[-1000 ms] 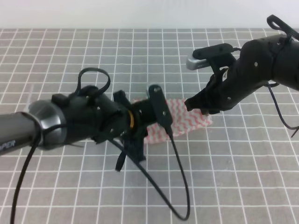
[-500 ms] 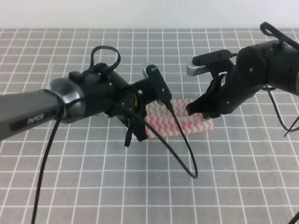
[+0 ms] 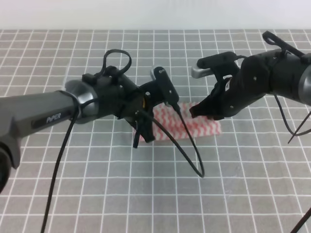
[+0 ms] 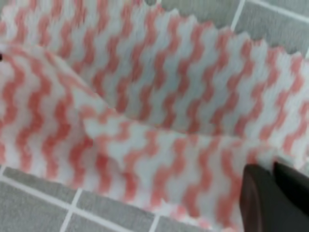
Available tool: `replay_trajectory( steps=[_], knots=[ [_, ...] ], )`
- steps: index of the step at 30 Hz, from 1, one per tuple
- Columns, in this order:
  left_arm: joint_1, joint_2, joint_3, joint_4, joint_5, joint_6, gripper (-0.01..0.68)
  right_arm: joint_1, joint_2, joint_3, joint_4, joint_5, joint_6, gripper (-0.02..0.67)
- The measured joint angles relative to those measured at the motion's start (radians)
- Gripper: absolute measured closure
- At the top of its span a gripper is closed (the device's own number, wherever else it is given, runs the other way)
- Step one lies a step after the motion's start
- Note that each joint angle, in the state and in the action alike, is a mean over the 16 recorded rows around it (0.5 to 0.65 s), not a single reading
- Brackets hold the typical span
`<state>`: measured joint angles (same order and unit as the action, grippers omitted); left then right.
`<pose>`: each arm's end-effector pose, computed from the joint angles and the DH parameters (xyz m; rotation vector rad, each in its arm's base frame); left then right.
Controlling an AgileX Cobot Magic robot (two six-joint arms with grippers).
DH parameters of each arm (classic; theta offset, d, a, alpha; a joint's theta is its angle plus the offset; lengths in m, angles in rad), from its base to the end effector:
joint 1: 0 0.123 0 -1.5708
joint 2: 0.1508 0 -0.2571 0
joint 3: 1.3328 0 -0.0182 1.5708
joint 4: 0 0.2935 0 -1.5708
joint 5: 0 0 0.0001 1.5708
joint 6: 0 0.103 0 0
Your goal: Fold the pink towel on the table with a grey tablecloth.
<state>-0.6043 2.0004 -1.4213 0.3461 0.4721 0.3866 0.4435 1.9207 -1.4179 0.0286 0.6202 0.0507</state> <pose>0.3944 -0.2530 0.1332 1.4694 2.0344 0.2326 0.4073 0.1954 0.1581 -0.4874 2.5752 0.2049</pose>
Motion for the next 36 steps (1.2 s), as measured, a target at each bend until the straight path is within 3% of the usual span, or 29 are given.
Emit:
replay_trajectory(
  steps=[12,36],
  knots=[
    [0.037,0.025,-0.023,-0.017,-0.046,0.001,0.675,-0.025,0.007,0.0,-0.009,-0.04,0.003,0.664],
    [0.045,0.052,-0.031,-0.029,-0.118,0.007,0.675,-0.034,0.034,-0.001,-0.012,-0.047,0.003,0.664]
  ],
)
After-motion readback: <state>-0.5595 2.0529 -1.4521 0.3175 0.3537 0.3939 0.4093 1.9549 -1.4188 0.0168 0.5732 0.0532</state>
